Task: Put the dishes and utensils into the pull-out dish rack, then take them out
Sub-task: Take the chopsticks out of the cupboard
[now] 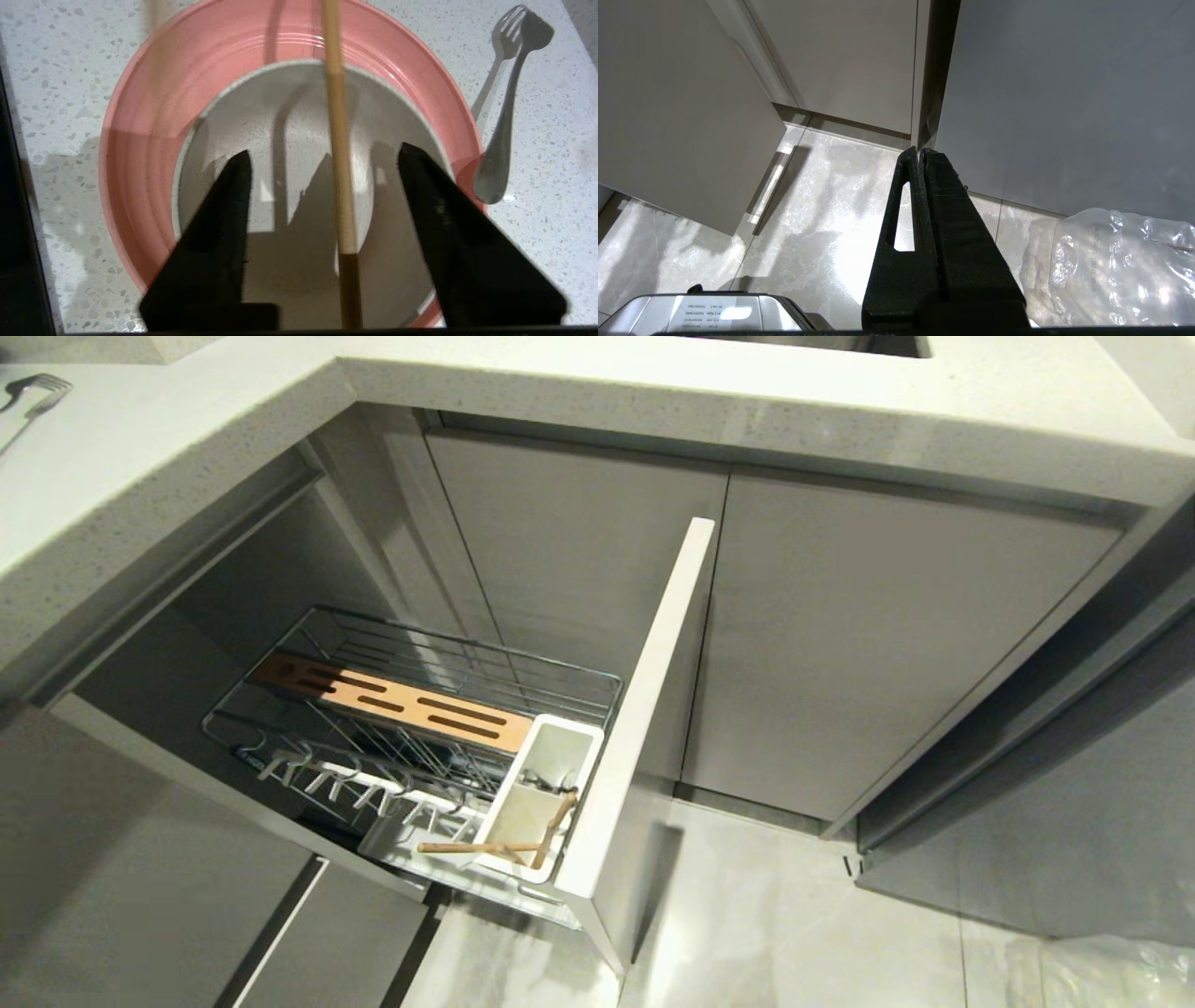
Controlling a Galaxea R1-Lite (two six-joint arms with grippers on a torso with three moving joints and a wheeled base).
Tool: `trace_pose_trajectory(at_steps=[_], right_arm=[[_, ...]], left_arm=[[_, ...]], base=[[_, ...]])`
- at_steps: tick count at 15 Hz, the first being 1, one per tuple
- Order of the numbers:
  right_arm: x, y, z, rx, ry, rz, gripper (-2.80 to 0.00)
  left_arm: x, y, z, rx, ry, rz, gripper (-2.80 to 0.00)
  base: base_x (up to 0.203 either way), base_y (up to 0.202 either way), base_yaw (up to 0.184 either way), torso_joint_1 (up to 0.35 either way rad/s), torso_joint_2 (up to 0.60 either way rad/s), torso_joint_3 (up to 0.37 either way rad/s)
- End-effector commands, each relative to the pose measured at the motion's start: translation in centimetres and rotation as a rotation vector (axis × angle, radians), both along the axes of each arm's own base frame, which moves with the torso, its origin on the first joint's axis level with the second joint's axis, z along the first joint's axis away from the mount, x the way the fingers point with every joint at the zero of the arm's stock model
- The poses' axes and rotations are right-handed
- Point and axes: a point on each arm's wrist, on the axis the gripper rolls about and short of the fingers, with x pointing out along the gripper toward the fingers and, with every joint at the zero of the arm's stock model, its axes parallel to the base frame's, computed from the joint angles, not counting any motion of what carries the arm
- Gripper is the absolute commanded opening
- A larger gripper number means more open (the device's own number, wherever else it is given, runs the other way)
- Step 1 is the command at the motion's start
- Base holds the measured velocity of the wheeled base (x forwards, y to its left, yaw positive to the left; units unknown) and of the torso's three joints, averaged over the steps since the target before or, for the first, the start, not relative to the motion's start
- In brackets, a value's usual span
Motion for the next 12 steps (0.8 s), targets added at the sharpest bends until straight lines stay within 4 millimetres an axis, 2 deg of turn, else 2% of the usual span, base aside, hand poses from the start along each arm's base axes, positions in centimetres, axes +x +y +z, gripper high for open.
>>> trace_pose_trajectory(at_steps=[1,5,10,11,12], right_arm=[[0.0,0.0,0.0,0.000,0.000,0.000,-2.80],[0.0,0.0,0.0,0.000,0.000,0.000,-2.80],[0.0,0.0,0.0,0.000,0.000,0.000,-2.80],[0.0,0.0,0.0,0.000,0.000,0.000,-2.80],[0.0,0.0,0.0,0.000,0.000,0.000,-2.80]], left_arm=[[-0.3,-0.3,0.2,0.002,-0.008,0.000,0.00],[-1.0,-1.0,0.7,0.021,-0.030,-0.002,0.00],[-3.0,-3.0,2.3,0.088,-0.118,-0.002,0.00],[-3.8,-3.8,2.7,0.111,-0.143,-0.004,-2.80],[-4.6,-4.6,3.1,0.131,-0.167,-0.010,-2.80]], base=[[0.000,0.000,0.000,0.000,0.00,0.000],[0.000,0.000,0.000,0.000,0.00,0.000],[0.000,0.000,0.000,0.000,0.00,0.000],[0.000,0.000,0.000,0.000,0.00,0.000],[0.000,0.000,0.000,0.000,0.00,0.000]])
